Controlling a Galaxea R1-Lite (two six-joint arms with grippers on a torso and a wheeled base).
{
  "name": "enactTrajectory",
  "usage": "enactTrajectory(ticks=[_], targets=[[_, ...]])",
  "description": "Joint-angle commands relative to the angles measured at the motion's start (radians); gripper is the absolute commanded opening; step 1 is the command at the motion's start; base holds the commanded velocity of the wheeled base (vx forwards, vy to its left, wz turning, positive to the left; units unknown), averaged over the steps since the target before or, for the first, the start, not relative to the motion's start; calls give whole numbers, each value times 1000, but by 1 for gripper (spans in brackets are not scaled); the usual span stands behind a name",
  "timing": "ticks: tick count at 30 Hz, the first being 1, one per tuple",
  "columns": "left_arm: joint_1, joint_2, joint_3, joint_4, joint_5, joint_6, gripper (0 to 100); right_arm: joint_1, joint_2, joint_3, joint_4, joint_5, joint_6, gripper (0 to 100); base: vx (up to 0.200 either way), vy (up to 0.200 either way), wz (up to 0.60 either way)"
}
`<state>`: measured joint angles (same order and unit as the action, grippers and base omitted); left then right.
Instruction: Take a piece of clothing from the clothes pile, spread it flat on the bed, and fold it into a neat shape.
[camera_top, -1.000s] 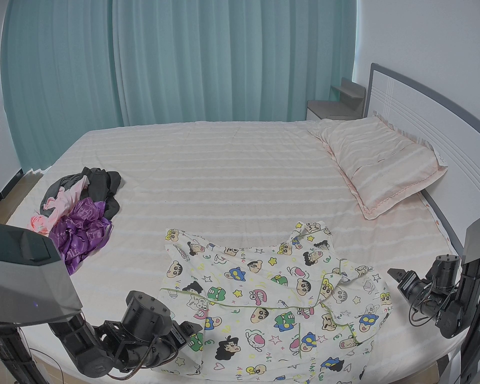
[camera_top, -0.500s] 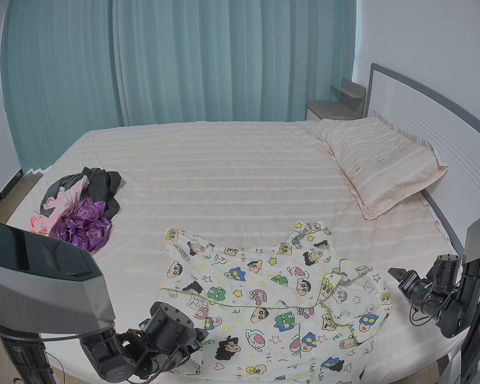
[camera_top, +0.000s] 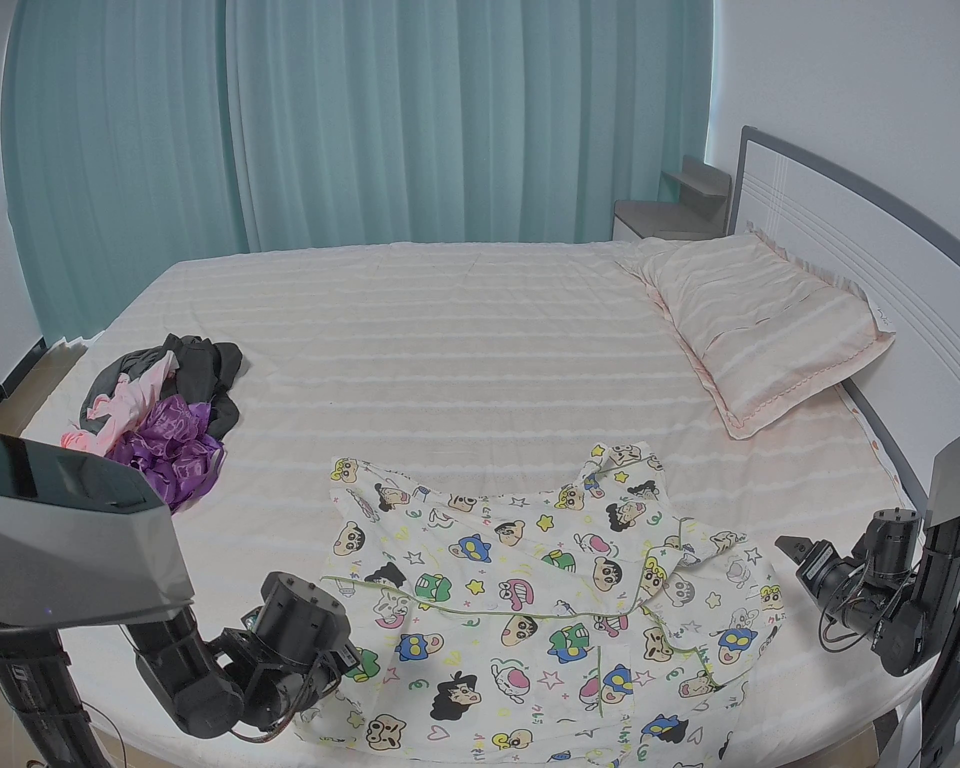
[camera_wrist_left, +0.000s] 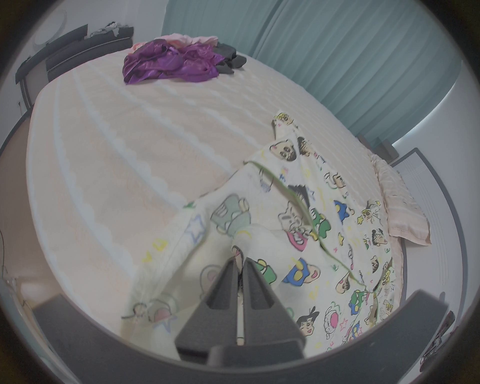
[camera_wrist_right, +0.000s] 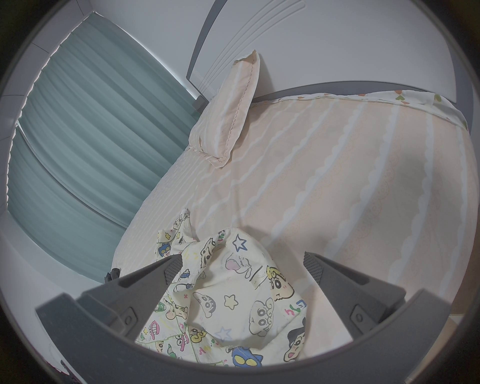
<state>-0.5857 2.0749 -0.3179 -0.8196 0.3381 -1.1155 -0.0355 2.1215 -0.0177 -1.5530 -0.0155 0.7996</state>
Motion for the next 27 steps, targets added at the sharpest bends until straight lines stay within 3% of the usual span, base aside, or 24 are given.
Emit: enactTrajectory(ticks=[1, 18, 27], targets=[[78, -88, -1, -4, -16, 74, 0, 0, 0, 18, -2, -1, -2, 100, 0, 0, 0], [314, -76, -15, -29, -297, 339, 0, 0, 3, 18, -1, -1, 0, 100, 0, 0, 0], [365, 73, -10, -237, -329, 396, 0, 3, 6, 18, -1, -1, -2, 100, 0, 0, 0]])
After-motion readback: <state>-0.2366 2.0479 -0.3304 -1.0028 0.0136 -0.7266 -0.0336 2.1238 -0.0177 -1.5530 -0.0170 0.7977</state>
